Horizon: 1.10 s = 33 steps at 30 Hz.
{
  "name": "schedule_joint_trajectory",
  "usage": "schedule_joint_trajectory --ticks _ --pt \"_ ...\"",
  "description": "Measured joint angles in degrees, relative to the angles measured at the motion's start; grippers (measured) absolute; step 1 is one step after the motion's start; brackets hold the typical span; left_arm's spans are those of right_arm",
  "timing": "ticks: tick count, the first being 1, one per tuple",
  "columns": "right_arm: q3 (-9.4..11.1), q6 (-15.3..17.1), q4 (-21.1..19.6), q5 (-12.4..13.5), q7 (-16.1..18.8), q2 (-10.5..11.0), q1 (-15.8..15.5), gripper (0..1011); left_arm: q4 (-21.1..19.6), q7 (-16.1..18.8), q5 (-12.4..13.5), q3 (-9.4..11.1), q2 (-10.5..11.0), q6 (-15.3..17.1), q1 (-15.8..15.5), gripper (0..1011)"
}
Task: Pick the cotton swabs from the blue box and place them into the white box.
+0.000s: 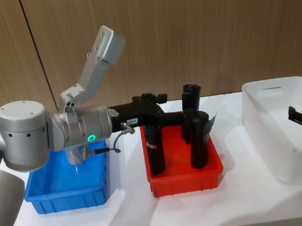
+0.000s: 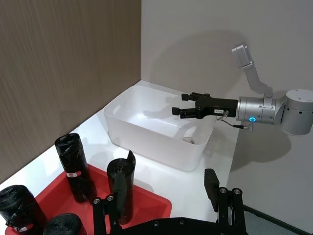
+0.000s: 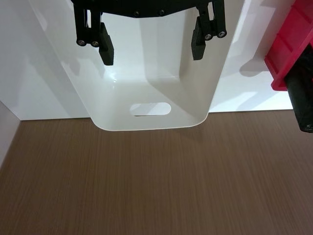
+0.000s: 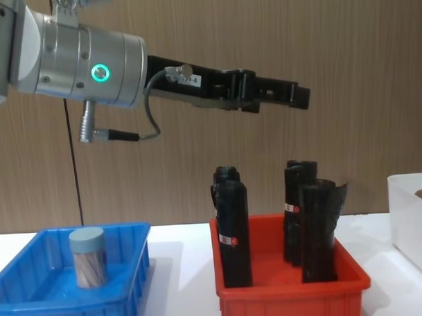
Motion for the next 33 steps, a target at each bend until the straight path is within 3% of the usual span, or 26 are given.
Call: schedule_joint_trajectory --ticks 12,33 --pt "-0.7 -1.0 -2.7 -0.6 -0.1 -0.3 -2.0 1001 -0.7 2.7 0.6 0.3 0.4 -2.2 1.6 1004" --pt "-5.1 -6.5 -18.4 -4.1 -1.1 -2.3 -13.5 1001 -4.7 18.3 4.0 2.1 2.7 -14.0 10.2 1004"
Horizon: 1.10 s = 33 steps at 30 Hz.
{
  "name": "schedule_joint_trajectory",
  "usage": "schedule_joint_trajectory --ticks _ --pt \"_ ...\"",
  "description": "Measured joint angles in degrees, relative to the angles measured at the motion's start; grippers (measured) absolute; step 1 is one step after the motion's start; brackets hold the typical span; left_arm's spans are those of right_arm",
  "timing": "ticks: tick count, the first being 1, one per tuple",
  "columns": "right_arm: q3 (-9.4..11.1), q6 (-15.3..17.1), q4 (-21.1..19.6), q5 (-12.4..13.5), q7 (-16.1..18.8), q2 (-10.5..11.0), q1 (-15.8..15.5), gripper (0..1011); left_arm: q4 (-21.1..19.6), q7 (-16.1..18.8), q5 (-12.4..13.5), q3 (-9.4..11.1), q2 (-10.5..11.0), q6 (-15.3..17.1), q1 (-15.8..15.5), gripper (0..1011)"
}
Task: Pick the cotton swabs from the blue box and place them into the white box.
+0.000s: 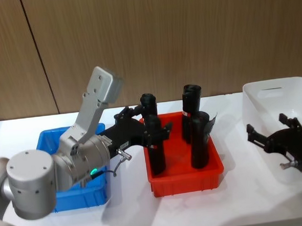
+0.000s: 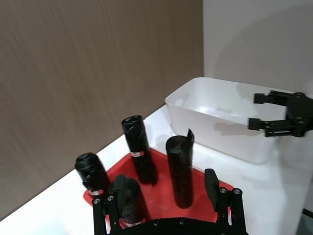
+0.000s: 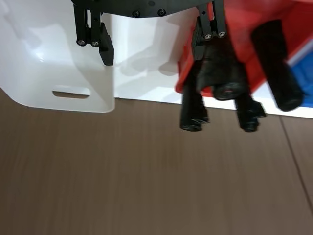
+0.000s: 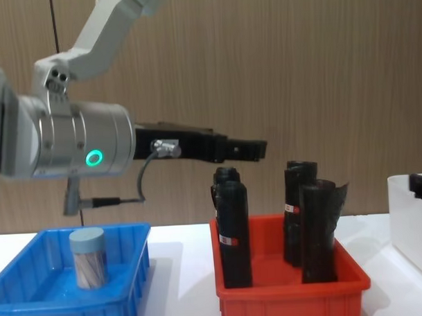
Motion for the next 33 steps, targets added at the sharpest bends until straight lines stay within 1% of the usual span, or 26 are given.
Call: schedule_joint_trajectory --ticks 2,4,8,11,13,14,18,20,22,24,26,33 --pt "-0.5 -0.6 -1.7 -0.4 -0.1 -0.2 -1.3 1002 -0.6 2.3 0.5 0.3 0.3 -1.8 1.3 1004" --pt "-1.0 -1.2 -3.5 -0.8 -0.2 -0.4 -2.6 1001 -0.8 3.4 0.7 0.4 0.5 -2.6 1.8 1004" --pt "-1.8 -2.2 -6.3 -1.4 -0.4 -0.8 -4.7 1001 -1.7 6.8 1.5 0.8 1.0 -5.3 3.8 1004" --pt "-2.3 -3.0 -8.3 -1.9 -0.5 -1.0 -6.1 1001 -2.2 8.5 1.9 0.9 1.3 -6.6 4.7 1004" --pt "-2.6 -3.4 -9.4 -2.1 -0.6 -1.2 -6.9 1001 -2.8 10.8 2.4 1.2 1.6 -8.3 6.0 1004" --pt "-2.6 -3.4 -9.4 -2.1 -0.6 -1.2 -6.9 1001 -2.8 10.8 2.4 1.2 1.6 -8.3 6.0 1004" --pt "-3.0 -3.8 -10.6 -2.5 -0.7 -1.3 -7.8 1001 -3.6 14.2 3.1 1.6 2.1 -11.0 7.8 1004" --pt "-3.0 -3.8 -10.7 -2.5 -0.7 -1.4 -7.9 1001 -3.9 15.4 3.4 1.7 2.3 -11.9 8.5 1004" --pt "-3.0 -3.8 -10.8 -2.5 -0.7 -1.4 -8.0 1001 -4.5 17.7 3.9 2.0 2.6 -13.6 9.8 1004" --pt "-3.0 -3.8 -10.8 -2.5 -0.7 -1.4 -8.0 1001 -4.7 18.3 4.0 2.0 2.7 -14.0 10.1 1004" --pt "-3.0 -3.8 -10.8 -2.5 -0.7 -1.4 -8.0 1001 -5.2 20.4 4.5 2.3 3.0 -15.7 11.3 1004" --pt "-3.0 -3.8 -10.8 -2.5 -0.7 -1.4 -8.0 1002 -6.2 24.1 5.4 2.7 3.5 -18.6 13.4 1004"
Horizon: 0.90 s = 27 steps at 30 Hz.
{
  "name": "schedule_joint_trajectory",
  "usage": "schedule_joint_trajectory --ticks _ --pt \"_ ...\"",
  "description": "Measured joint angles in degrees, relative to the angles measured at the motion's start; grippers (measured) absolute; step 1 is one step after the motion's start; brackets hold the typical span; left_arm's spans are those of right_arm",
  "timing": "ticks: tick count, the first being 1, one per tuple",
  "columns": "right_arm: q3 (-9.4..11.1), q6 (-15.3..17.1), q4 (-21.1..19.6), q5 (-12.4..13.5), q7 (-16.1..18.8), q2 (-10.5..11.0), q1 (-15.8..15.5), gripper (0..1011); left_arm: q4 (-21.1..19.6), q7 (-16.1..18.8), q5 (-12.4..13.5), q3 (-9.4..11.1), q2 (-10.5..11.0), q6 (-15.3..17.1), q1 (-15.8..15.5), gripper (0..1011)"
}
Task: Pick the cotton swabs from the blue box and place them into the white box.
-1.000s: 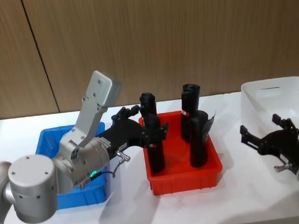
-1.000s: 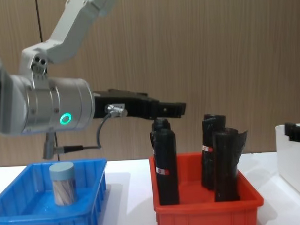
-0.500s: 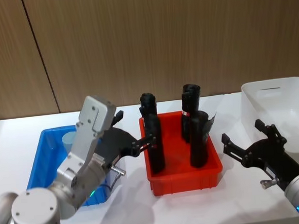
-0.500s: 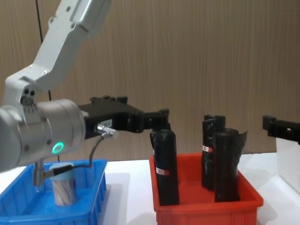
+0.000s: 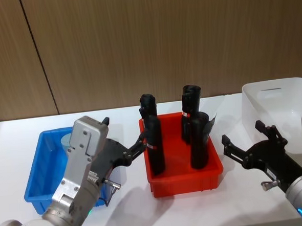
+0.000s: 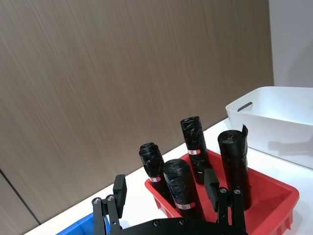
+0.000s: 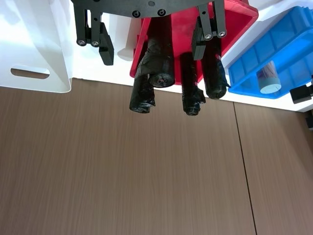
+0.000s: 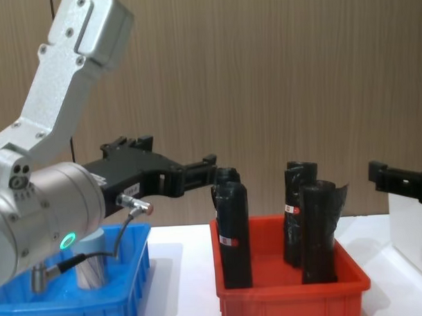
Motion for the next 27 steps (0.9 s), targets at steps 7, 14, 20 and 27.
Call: schedule_joint_trajectory --ticks 7,14,20,27 --pt "0.0 0.0 0.0 0.0 0.0 0.0 0.0 1001 -0.3 1.0 0.2 0.1 0.1 -0.8 0.6 1004" --pt "0.0 0.0 0.0 0.0 0.0 0.0 0.0 1001 -0.3 1.0 0.2 0.1 0.1 -0.8 0.6 1004" --pt "0.0 0.0 0.0 0.0 0.1 0.0 0.0 1001 -0.3 1.0 0.2 0.1 0.1 -0.8 0.5 1004" --pt "0.1 0.4 0.9 0.1 0.9 0.0 0.5 1001 -0.2 1.0 0.2 0.1 0.1 -0.8 0.5 1004"
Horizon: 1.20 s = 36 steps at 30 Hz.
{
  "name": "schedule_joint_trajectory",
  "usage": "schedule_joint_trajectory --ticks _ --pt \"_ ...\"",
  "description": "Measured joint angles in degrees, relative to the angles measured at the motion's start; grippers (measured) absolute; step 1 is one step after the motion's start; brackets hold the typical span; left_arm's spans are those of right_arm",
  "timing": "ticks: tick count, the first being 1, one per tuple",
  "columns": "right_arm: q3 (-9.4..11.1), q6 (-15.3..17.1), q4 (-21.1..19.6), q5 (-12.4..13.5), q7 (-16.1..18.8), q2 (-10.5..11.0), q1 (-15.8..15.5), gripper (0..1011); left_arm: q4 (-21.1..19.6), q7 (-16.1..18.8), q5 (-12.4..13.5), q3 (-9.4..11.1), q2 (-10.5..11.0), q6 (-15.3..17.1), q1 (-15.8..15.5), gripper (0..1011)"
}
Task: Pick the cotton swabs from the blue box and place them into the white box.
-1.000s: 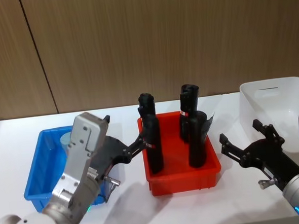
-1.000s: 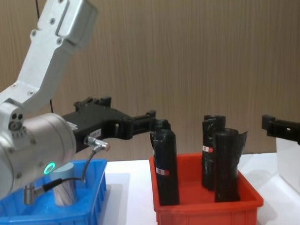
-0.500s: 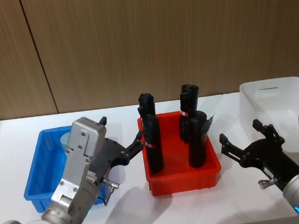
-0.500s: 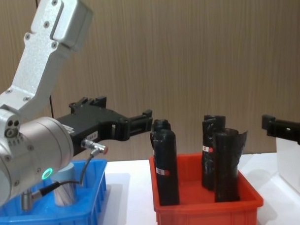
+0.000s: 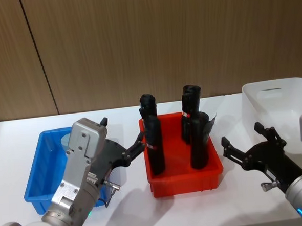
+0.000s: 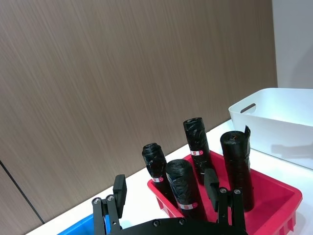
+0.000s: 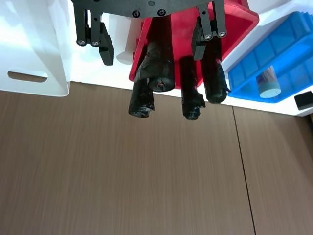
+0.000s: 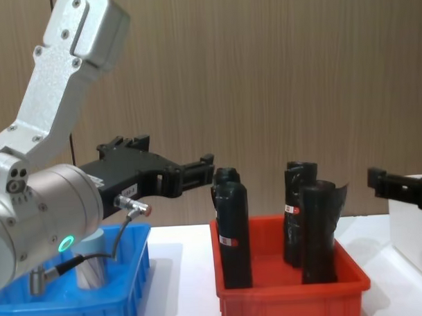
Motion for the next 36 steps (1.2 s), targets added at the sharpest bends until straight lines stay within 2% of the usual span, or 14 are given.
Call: schedule_joint_trajectory --ticks 11,24,26,36 --pt "0.4 1.2 5.3 0.3 5.2 -0.5 3.4 1001 0.0 0.0 0.0 0.0 0.0 0.0 0.0 1004" --pt "0.6 1.5 15.0 -0.5 12.8 -2.0 10.5 1001 0.0 0.0 0.0 0.0 0.0 0.0 0.0 1004" --pt "0.6 1.3 17.4 -0.5 14.4 -2.5 12.4 1001 0.0 0.0 0.0 0.0 0.0 0.0 0.0 1004" --pt "0.5 0.4 24.5 -0.4 18.4 -4.1 17.8 1001 0.0 0.0 0.0 0.0 0.0 0.0 0.0 1004"
